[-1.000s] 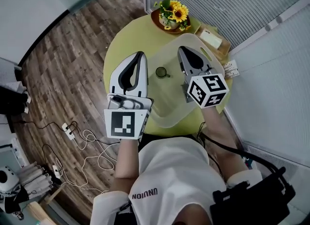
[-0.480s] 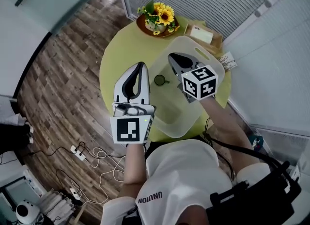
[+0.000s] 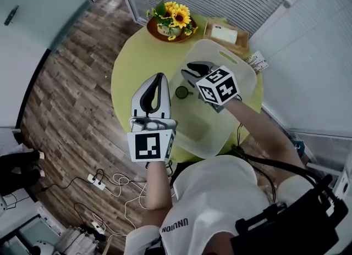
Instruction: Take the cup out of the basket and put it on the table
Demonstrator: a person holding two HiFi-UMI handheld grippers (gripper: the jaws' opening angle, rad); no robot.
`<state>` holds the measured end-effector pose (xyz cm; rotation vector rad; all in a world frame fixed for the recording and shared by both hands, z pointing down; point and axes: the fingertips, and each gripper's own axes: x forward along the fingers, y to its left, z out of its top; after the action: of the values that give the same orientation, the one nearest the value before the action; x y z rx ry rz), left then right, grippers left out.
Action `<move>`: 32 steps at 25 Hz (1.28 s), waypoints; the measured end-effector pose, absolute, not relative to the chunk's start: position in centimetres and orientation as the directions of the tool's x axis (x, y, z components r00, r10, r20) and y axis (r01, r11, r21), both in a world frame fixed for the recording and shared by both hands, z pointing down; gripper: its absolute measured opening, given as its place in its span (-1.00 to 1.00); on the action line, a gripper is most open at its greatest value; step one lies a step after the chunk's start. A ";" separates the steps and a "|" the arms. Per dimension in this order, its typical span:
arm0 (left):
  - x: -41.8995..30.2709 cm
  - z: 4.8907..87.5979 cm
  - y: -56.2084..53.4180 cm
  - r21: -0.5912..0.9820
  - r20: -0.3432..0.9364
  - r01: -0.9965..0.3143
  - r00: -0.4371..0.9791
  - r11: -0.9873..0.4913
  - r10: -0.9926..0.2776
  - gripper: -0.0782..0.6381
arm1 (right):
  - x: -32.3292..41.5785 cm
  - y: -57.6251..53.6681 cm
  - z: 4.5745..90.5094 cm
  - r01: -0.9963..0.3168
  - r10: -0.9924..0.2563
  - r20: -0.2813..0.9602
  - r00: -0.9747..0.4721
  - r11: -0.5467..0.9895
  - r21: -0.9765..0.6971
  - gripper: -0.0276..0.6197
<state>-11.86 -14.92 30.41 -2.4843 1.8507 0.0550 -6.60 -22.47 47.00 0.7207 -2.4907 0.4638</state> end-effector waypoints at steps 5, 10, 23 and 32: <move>-11.9 31.1 -15.3 -0.011 -0.035 -0.951 0.311 -0.310 -0.950 -0.74 | -7.5 -22.1 48.9 -0.536 -0.349 0.601 -0.719 0.829 -0.159 -0.51; -11.8 31.8 -15.6 -0.016 -0.011 -0.948 0.319 -0.319 -0.948 -0.74 | -7.6 -21.8 50.6 -0.520 -0.317 0.637 -0.702 0.839 -0.156 -0.48; -11.2 33.2 -16.4 0.001 0.034 -0.929 0.369 -0.369 -0.929 -0.74 | -7.6 -21.3 55.2 -0.474 -0.249 0.736 -0.630 0.874 -0.109 -0.44; -11.4 33.4 -16.6 -0.002 0.047 -0.931 0.364 -0.364 -0.930 -0.74 | -7.8 -20.4 57.1 -0.435 -0.210 0.770 -0.602 0.895 -0.096 -0.43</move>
<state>-11.39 -16.63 33.38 -2.6148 1.7846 -0.0625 -7.80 -20.41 57.14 0.4602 -2.2300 0.3484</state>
